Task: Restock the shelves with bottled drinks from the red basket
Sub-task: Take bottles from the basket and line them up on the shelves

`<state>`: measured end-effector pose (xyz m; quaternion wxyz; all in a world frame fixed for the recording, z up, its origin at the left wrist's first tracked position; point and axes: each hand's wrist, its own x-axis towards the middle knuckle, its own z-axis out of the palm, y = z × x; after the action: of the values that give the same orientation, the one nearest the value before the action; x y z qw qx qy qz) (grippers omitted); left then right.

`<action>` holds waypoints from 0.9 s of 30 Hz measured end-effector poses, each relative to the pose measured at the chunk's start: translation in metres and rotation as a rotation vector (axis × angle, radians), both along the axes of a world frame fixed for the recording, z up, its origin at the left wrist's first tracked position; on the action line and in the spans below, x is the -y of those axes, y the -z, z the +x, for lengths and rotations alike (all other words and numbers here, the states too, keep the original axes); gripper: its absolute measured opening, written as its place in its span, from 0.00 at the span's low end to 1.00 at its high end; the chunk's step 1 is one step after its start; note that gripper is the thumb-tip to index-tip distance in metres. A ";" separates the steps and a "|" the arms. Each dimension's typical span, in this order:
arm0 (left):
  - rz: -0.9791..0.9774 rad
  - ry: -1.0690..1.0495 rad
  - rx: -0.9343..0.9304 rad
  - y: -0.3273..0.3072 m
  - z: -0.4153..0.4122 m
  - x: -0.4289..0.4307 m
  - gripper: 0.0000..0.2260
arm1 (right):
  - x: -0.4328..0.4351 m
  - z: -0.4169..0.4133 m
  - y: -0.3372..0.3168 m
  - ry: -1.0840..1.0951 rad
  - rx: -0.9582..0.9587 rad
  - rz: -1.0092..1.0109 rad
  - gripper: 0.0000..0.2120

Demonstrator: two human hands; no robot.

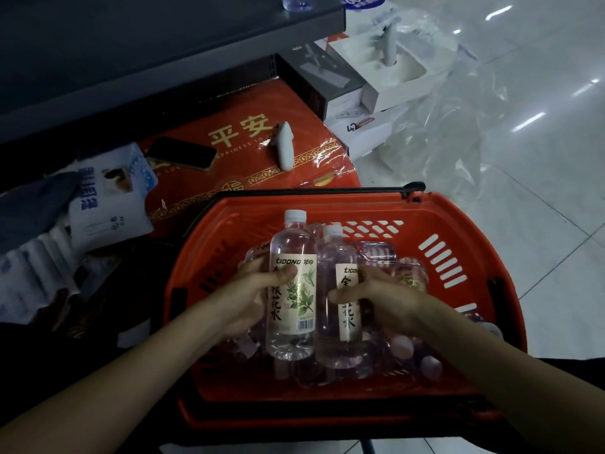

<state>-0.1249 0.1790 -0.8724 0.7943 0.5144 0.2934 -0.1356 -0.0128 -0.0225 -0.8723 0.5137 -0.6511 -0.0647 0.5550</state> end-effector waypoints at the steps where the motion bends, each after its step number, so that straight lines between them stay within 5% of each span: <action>1: -0.001 -0.017 0.000 -0.002 0.001 0.000 0.26 | -0.002 0.001 0.000 0.017 0.033 0.012 0.20; 12: 0.046 -0.211 0.181 -0.104 -0.022 -0.013 0.21 | -0.034 -0.012 -0.102 0.119 0.326 0.257 0.25; 27: 0.558 -0.315 0.800 -0.428 -0.039 -0.136 0.23 | -0.180 -0.009 -0.416 0.107 0.893 0.745 0.26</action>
<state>-0.1636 0.3145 -0.4442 0.6878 0.6679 0.0654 0.2767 -0.0222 0.1577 -0.4559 0.6582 -0.5997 -0.4331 0.1399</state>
